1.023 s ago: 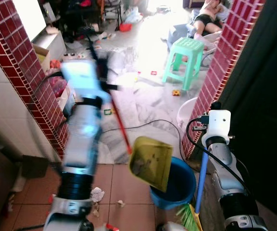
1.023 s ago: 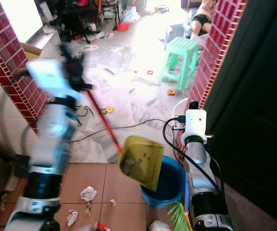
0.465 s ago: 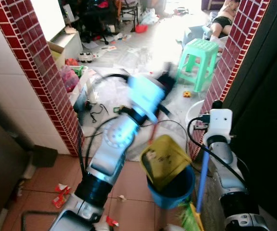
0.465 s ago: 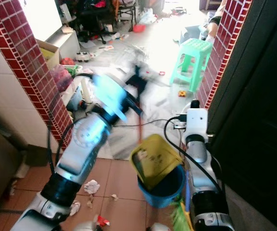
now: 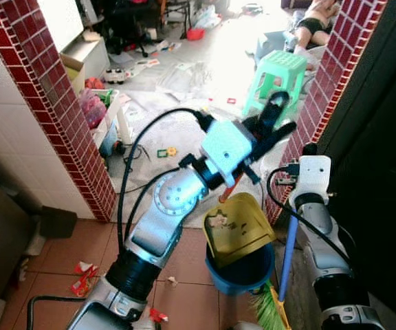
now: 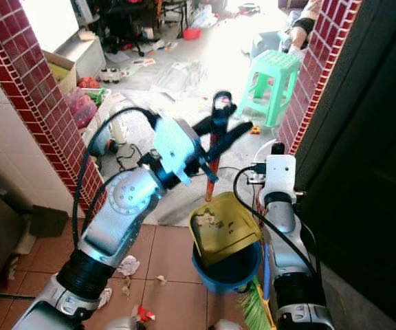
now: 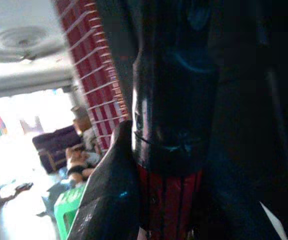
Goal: Sweep floor
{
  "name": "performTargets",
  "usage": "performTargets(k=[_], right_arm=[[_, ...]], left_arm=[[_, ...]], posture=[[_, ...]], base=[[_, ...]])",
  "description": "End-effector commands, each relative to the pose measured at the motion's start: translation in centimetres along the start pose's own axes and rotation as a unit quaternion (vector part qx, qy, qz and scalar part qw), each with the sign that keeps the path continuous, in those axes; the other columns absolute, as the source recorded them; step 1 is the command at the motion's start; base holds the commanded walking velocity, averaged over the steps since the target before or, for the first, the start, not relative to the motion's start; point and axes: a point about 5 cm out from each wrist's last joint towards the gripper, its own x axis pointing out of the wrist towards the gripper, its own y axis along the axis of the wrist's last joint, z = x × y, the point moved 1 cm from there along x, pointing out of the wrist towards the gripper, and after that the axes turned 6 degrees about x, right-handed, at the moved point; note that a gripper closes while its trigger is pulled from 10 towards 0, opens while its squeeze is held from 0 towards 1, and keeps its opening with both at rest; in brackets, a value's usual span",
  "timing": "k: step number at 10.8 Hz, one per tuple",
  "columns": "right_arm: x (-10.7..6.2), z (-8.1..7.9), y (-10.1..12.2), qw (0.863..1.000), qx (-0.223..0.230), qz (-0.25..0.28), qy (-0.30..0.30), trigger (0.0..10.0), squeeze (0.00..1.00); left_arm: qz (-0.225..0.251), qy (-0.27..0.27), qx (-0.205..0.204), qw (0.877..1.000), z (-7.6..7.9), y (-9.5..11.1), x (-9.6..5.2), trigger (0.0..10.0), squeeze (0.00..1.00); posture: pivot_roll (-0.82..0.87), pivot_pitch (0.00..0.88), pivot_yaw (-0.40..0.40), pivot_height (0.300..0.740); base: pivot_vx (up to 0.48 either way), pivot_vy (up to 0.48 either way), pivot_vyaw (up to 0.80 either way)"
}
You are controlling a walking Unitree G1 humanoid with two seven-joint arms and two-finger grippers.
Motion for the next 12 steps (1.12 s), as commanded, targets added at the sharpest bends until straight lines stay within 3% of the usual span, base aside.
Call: performTargets(k=[1,3,4,6,7,9,10,11,12], right_arm=[[0.4,-0.1,0.5,1.000,0.001,0.010,0.000,10.0,0.00],[0.4,-0.1,0.6,1.000,0.001,0.010,0.000,10.0,0.00],[0.4,-0.1,0.5,1.000,0.001,0.010,0.000,10.0,0.00],[0.4,-0.1,0.6,1.000,0.000,0.011,0.000,10.0,0.00],[0.5,-0.1,0.6,1.000,0.000,0.010,0.000,10.0,0.00],[0.6,-0.2,0.5,1.000,-0.001,0.010,0.001,10.0,0.00],[0.7,-0.2,0.5,1.000,-0.002,0.011,0.000,10.0,0.00],[0.7,-0.2,0.6,1.000,-0.002,0.012,0.000,10.0,0.00],[0.7,-0.3,0.6,1.000,-0.002,0.013,0.000,10.0,0.00]], left_arm=[[0.002,0.019,-0.008,1.000,-0.8,0.4,0.1,10.0,0.00],[-0.022,0.095,-0.101,0.990,-2.8,-0.3,0.1,10.0,0.00],[-0.025,0.107,-0.095,0.989,-3.4,-0.3,0.0,10.0,0.00],[-0.011,0.056,0.010,0.998,-2.9,0.7,0.2,10.0,0.00],[0.007,0.029,0.065,0.997,-2.3,1.6,0.4,10.0,0.00],[0.026,-0.008,0.117,0.993,-0.8,2.2,0.6,10.0,0.00],[0.039,-0.029,0.169,0.984,-0.1,2.4,0.5,10.0,0.00],[0.033,-0.018,0.119,0.992,-0.1,2.1,0.5,10.0,0.00],[0.033,-0.008,0.100,0.994,-0.1,2.1,0.5,10.0,0.00]], posture=[[-0.07,0.000,0.027,0.740],[-0.08,0.000,0.028,0.740],[-0.08,0.000,0.028,0.740],[-0.08,0.000,0.026,0.740],[-0.08,0.000,0.024,0.740],[-0.08,0.000,0.025,0.740],[-0.08,0.000,0.026,0.740],[-0.08,0.000,0.027,0.740],[-0.07,0.000,0.027,0.740]], base=[[0.000,0.000,0.00],[0.000,0.000,0.00],[0.000,0.000,0.00],[0.000,0.000,0.00],[0.000,0.000,0.00],[0.000,0.000,0.00],[0.000,0.000,0.00],[0.000,0.000,0.00],[0.000,0.000,0.00]])
